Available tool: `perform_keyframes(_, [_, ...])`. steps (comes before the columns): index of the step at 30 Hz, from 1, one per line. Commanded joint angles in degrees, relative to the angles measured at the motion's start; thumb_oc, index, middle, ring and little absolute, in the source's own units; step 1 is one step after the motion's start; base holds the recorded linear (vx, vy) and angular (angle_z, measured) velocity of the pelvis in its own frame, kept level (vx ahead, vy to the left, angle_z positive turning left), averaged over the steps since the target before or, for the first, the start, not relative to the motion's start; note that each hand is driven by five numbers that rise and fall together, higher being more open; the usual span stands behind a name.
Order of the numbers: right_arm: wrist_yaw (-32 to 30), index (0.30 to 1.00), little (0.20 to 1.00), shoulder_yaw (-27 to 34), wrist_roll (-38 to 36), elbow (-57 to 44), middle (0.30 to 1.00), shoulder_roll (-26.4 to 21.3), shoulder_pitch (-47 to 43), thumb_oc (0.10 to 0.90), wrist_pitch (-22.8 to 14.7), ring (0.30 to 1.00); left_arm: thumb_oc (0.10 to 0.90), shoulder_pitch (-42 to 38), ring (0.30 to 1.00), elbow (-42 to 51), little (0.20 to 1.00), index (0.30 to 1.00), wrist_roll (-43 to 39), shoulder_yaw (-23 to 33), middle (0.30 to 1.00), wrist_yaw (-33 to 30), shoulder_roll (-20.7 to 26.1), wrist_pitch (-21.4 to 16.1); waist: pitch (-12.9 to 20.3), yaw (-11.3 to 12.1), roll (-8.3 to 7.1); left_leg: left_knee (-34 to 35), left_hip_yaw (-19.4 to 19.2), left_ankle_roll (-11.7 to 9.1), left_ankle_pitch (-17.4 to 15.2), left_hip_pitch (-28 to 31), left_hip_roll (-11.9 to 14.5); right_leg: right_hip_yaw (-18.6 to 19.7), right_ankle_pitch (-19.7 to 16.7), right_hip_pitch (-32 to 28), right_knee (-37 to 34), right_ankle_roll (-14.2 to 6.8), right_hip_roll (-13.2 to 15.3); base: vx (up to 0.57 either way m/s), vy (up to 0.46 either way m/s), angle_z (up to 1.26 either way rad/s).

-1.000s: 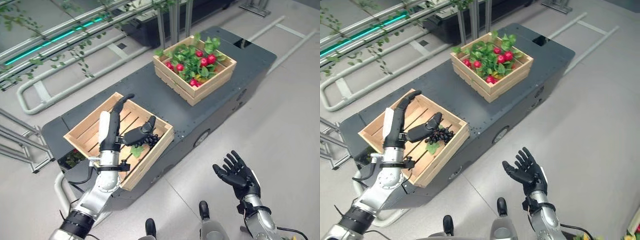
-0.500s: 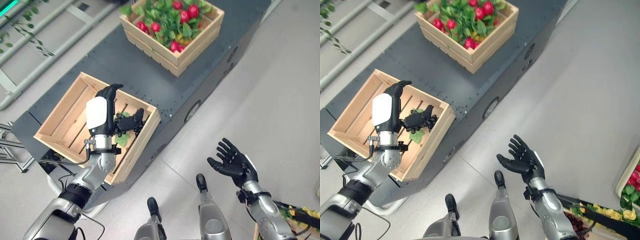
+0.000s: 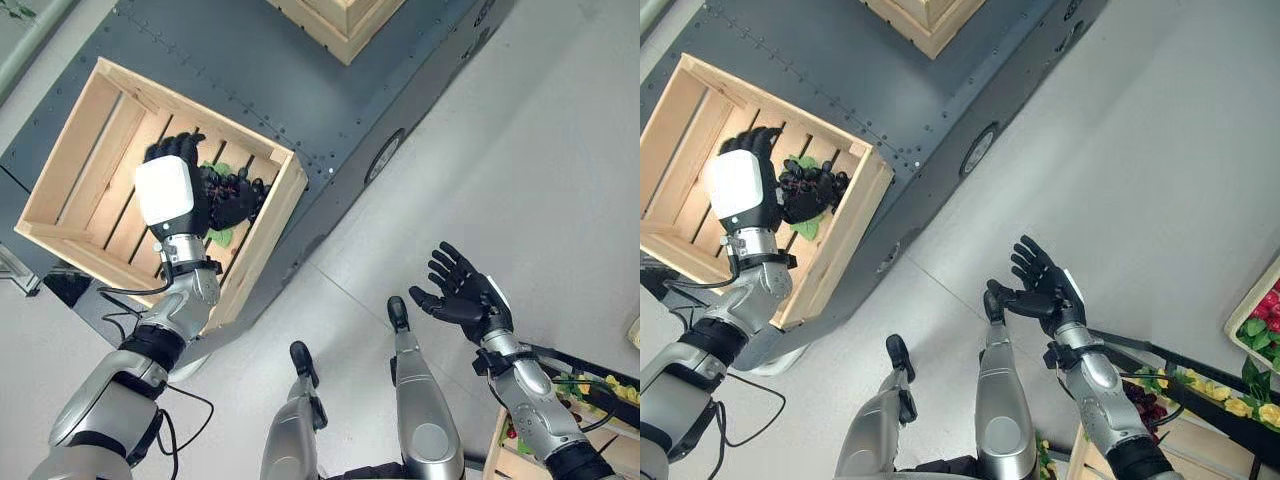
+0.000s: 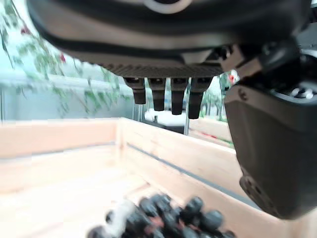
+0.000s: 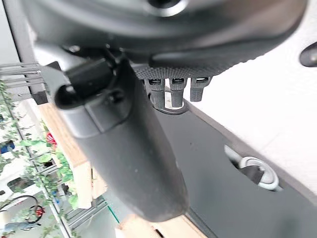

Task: Pick up the fruits from the basket on one side to the basket on the other side

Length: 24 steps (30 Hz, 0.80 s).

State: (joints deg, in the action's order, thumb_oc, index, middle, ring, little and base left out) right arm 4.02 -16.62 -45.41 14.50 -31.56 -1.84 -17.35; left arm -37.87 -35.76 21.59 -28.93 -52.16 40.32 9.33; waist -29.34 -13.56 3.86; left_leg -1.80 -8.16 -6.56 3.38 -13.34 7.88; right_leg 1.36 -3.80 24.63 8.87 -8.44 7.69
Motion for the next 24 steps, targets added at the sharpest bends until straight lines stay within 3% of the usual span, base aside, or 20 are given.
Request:
perform_keyframes(1, [2.36, 0.9, 0.9, 0.84, 0.0, -5.1, 0.9, -0.18, 1.62, 0.8, -7.24, 0.9, 0.8, -4.63, 0.9, 1.55, 0.9, 0.9, 5.81, 4.93, 0.9, -6.93, 7.24, 1.57, 0.81, -0.06, -3.78, -7.46, 1.77, 1.44, -1.08, -5.11, -0.49, 1.93, 2.97, -0.77, 3.89, 3.81, -2.3, 0.0, 0.0, 0.0])
perform_keyframes(6, [1.02, 0.9, 0.9, 0.73, -0.02, -6.18, 0.9, 0.47, 1.27, 0.8, -7.66, 0.9, 0.8, -5.76, 0.9, 3.66, 0.9, 0.9, 10.19, 3.95, 0.9, -8.32, 8.3, 1.8, -0.23, 0.5, -4.4, -7.62, 2.18, 1.8, -1.03, -5.83, -0.63, 1.6, 2.52, -1.02, 3.12, 3.74, -2.29, -0.01, -0.043, 0.02])
perform_keyframes(10, [0.23, 0.9, 0.9, 0.81, -0.01, -6.7, 0.9, 0.84, 1.2, 0.8, -7.43, 0.9, 0.8, -6.6, 0.9, 7.27, 0.9, 0.9, 16.68, 0.96, 0.9, -5.08, 10.13, 8.22, -0.45, 0.82, -4.54, -8.53, 2.7, 1.81, -1.03, -7.08, -0.6, 1.33, 2.38, -0.77, 3.04, 3.69, -2.29, 0.0, -0.051, 0.03])
perform_keyframes(12, [0.0, 0.9, 0.9, 0.78, -0.07, -6.84, 0.9, 1.06, 1.25, 0.8, -7.46, 0.9, 0.8, -6.98, 0.9, 8.65, 0.9, 0.9, 19.52, -0.09, 0.9, -3.08, 11.08, 9.51, -0.45, 0.92, -4.54, -8.27, 2.59, 1.93, -0.95, -7.1, -0.53, 1.2, 2.29, -0.94, 2.7, 3.65, -2.28, 0.01, -0.056, 0.02])
perform_keyframes(14, [-0.54, 0.9, 0.9, 0.84, -0.26, -7.3, 0.9, 0.97, 0.84, 0.8, -6.81, 0.9, 0.8, -8.15, 0.9, 10.95, 0.9, 0.9, 22.15, -2.96, 0.9, 2.49, 12.28, 12.68, -0.45, 0.87, -4.39, -8.1, 2.52, 1.79, -0.76, -7.19, -0.38, 1.0, 2.12, -1.2, 2.2, 3.6, -2.35, 0.01, -0.057, 0.04])
perform_keyframes(17, [-0.88, 0.9, 0.9, 0.83, -0.55, -7.55, 0.9, 0.83, 0.63, 0.8, -6.61, 0.9, 0.8, -8.94, 0.9, 12.14, 0.9, 0.9, 24.06, -4.58, 0.9, 5.65, 12.6, 13.87, -0.45, 0.83, -4.29, -8.04, 2.55, 1.82, -0.8, -7.21, -0.39, 0.94, 2.18, -1.43, 1.91, 3.62, -2.37, 0.01, -0.042, 0.0])
perform_keyframes(19, [-1.34, 0.9, 0.9, 0.71, -0.54, -7.23, 0.9, 0.99, 0.08, 0.8, -6.56, 0.9, 0.8, -11.0, 0.9, 12.32, 0.9, 0.9, 26.34, -7.28, 0.9, 13.44, 12.06, 16.89, -0.45, 0.61, -4.07, -8.27, 2.48, 1.7, -0.74, -7.43, -0.35, 0.82, 2.09, -1.53, 1.67, 3.61, -2.4, 0.01, -0.047, 0.01])
perform_keyframes(24, [-2.22, 0.9, 0.9, 0.52, -0.48, -7.24, 0.9, 0.93, -0.36, 0.8, -6.32, 0.9, 0.8, -12.69, 0.9, 10.69, 0.9, 0.9, 28.97, -10.42, 0.9, 23.08, 10.36, 20.68, -0.45, -0.04, -3.84, -8.53, 2.0, 1.6, -0.51, -7.78, -0.21, 0.88, 1.82, -1.57, 1.11, 3.62, -2.31, 0.0, -0.007, 0.0])
